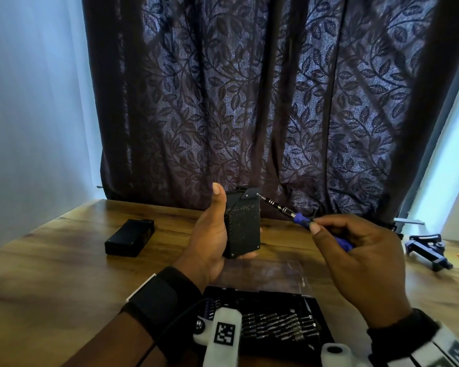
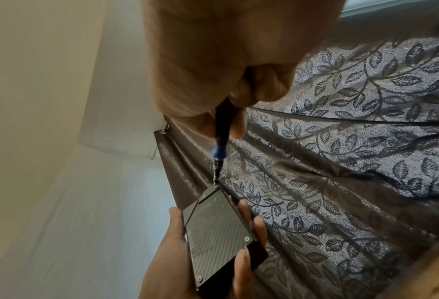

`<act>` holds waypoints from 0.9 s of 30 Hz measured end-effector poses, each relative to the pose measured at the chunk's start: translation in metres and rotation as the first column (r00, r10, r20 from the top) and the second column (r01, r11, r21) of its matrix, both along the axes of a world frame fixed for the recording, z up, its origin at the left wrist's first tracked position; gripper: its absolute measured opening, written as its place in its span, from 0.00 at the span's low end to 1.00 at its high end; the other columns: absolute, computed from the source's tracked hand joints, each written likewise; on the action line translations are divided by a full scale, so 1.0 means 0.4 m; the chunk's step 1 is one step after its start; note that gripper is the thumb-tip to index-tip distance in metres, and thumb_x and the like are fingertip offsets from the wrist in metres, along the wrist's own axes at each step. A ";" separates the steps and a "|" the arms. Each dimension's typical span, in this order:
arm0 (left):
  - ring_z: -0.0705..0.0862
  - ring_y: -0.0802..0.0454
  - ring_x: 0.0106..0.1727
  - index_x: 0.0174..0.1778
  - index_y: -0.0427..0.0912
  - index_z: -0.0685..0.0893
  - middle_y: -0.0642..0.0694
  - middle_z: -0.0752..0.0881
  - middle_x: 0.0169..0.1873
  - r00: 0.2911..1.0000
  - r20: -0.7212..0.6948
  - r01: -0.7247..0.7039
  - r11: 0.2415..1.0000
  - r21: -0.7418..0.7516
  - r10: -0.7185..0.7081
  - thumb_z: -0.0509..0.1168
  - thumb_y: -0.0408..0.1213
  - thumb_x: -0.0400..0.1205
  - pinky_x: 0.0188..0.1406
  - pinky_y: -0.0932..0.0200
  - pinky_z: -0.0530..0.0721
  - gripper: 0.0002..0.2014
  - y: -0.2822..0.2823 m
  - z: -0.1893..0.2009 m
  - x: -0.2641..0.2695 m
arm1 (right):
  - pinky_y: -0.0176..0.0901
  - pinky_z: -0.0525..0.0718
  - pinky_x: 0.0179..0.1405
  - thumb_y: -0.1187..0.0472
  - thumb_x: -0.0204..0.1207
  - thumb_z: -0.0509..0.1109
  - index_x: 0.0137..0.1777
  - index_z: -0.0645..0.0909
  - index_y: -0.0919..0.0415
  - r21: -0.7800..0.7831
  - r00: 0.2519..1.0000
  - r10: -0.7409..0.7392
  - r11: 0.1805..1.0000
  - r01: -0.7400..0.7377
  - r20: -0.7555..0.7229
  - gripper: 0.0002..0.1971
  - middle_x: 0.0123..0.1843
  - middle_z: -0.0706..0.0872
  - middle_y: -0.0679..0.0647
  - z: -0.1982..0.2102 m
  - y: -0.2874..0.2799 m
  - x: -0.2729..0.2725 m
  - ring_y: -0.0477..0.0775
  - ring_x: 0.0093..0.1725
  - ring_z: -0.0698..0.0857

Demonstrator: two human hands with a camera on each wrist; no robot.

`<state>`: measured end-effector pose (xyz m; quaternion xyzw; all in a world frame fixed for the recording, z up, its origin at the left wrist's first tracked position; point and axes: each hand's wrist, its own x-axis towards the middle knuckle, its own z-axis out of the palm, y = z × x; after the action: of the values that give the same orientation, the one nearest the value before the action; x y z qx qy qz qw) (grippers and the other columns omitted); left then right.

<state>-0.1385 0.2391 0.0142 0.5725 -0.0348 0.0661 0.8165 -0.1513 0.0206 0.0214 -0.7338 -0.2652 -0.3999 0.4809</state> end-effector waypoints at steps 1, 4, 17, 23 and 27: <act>0.93 0.36 0.49 0.62 0.41 0.90 0.30 0.92 0.54 1.000 0.007 -0.020 0.999 0.029 0.020 0.56 0.82 0.63 0.38 0.37 0.93 0.51 0.001 0.002 -0.001 | 0.21 0.79 0.35 0.66 0.75 0.80 0.44 0.91 0.48 -0.009 1.000 -0.007 1.000 0.007 0.001 0.09 0.40 0.91 0.38 0.002 -0.001 0.000 0.41 0.38 0.89; 0.92 0.32 0.44 0.55 0.42 0.90 0.31 0.92 0.44 0.994 0.053 -0.104 0.983 0.151 0.097 0.60 0.79 0.63 0.40 0.29 0.92 0.45 0.007 0.012 -0.002 | 0.22 0.79 0.33 0.66 0.74 0.80 0.42 0.89 0.45 -0.069 1.000 -0.026 0.997 0.027 0.011 0.12 0.40 0.90 0.37 0.014 -0.011 -0.004 0.41 0.37 0.89; 0.84 0.16 0.37 0.54 0.23 0.77 0.14 0.79 0.40 0.994 0.079 -0.095 0.935 0.342 0.072 0.61 0.87 0.65 0.30 0.16 0.84 0.59 0.024 0.004 0.017 | 0.26 0.74 0.39 0.59 0.67 0.85 0.41 0.82 0.49 -0.444 0.986 -0.146 0.881 0.165 0.076 0.13 0.36 0.83 0.41 0.035 -0.061 0.025 0.44 0.41 0.81; 0.85 0.14 0.43 0.60 0.26 0.81 0.14 0.81 0.43 0.994 0.076 -0.102 0.924 0.368 0.079 0.60 0.78 0.72 0.32 0.15 0.83 0.51 0.023 0.012 0.010 | 0.31 0.74 0.32 0.49 0.75 0.77 0.36 0.82 0.49 -0.418 0.982 -0.177 0.889 0.188 0.066 0.10 0.29 0.81 0.42 0.032 -0.058 0.024 0.47 0.38 0.82; 0.83 0.12 0.42 0.59 0.25 0.80 0.13 0.80 0.42 0.996 0.059 -0.088 0.934 0.347 0.072 0.59 0.78 0.73 0.33 0.18 0.84 0.50 0.019 0.013 0.010 | 0.36 0.69 0.24 0.38 0.84 0.63 0.31 0.80 0.48 -0.455 0.977 -0.193 0.865 0.212 0.087 0.23 0.22 0.76 0.45 0.028 -0.056 0.032 0.48 0.27 0.79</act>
<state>-0.1347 0.2467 0.0195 0.7076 -0.0412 0.1049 0.6976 -0.1385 -0.0017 0.0326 -0.8428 -0.2834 -0.3878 0.2428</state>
